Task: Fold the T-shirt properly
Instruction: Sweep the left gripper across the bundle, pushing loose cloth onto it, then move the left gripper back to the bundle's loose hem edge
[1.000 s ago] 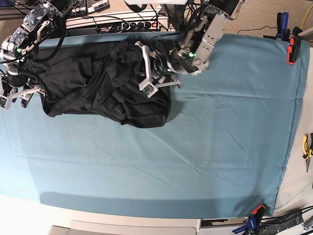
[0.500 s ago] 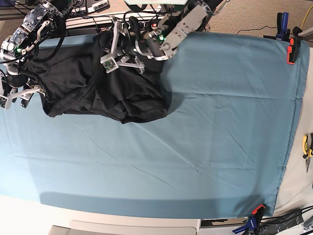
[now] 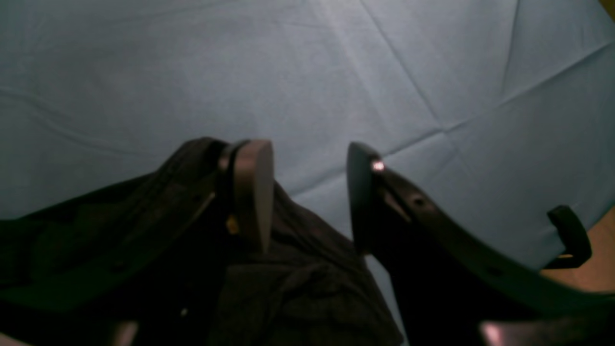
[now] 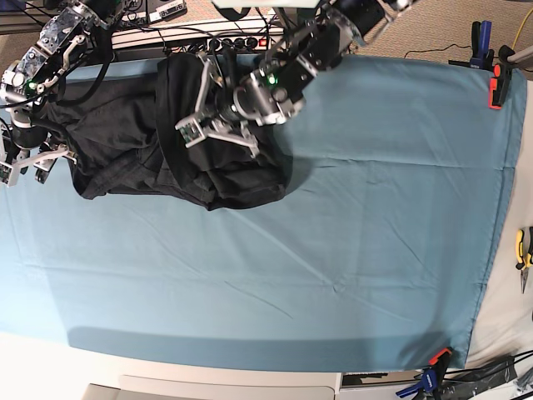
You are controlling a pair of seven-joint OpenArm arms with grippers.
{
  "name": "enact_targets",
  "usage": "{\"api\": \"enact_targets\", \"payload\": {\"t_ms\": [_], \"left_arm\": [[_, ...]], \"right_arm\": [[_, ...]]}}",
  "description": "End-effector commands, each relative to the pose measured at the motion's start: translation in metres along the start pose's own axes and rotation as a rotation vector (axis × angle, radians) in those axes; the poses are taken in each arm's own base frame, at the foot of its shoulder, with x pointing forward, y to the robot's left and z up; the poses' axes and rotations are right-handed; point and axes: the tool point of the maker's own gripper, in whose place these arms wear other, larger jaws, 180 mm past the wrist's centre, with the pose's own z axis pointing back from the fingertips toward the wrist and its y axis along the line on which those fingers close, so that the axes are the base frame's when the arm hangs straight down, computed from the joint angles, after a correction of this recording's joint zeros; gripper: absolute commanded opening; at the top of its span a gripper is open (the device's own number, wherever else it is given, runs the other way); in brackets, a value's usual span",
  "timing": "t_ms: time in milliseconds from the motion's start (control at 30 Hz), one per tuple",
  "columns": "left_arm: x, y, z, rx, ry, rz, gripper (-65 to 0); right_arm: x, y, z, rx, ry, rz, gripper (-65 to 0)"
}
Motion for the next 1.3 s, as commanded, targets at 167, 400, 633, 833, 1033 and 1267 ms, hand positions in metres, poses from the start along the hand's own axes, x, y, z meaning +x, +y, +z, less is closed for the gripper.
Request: {"api": "enact_targets", "payload": {"t_ms": [167, 400, 633, 833, 1033, 1267], "left_arm": [[0.014, 0.062, 0.019, 0.123, -0.055, 0.074, -65.0], [-0.029, 0.139, 0.053, 0.257, -0.008, 0.147, -65.0], [-0.041, 0.134, 0.062, 0.151, -0.061, 0.216, -65.0], [-0.015, 0.106, 0.060, -0.005, -0.169, 0.198, -65.0], [-0.002, 0.102, 0.061, -0.039, -0.243, 0.132, -65.0], [-0.028, 0.121, 0.033, -0.015, -0.178, 0.179, -65.0]], "right_arm": [[0.018, -0.004, 0.003, -0.010, -0.062, 0.009, -39.3], [0.018, -0.004, 0.003, -0.010, -0.063, 0.009, -39.3], [0.018, -0.004, 0.003, -0.010, -0.063, 0.008, -39.3], [0.018, -0.004, 0.003, -0.010, -0.063, 0.008, -39.3], [0.018, -0.004, 0.002, -0.010, -0.063, 0.008, -39.3], [0.013, -0.003, -0.001, -0.004, -0.048, 0.000, -39.3]]}}
